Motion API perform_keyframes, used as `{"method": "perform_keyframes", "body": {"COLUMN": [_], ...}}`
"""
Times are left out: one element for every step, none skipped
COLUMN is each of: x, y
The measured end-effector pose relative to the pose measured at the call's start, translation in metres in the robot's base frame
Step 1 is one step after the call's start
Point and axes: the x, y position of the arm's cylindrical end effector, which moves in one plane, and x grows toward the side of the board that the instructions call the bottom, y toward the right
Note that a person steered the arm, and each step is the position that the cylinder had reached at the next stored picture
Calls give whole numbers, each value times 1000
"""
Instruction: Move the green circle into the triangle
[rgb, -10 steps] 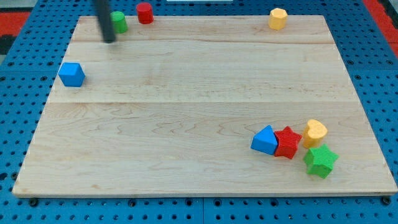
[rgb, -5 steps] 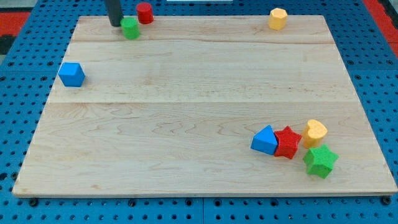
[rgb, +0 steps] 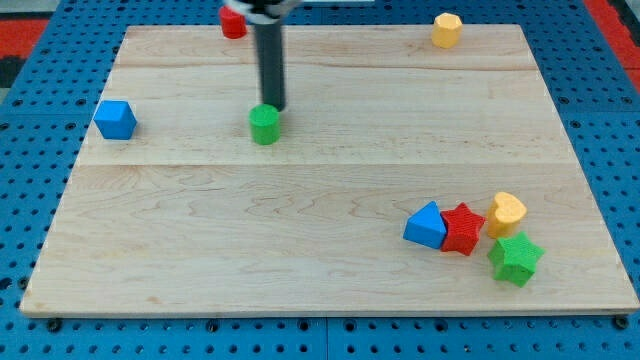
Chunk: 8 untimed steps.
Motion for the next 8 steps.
{"method": "perform_keyframes", "body": {"x": [43, 62, 36, 29, 24, 36, 55, 60], "y": [65, 55, 28, 9, -28, -45, -57, -76]}}
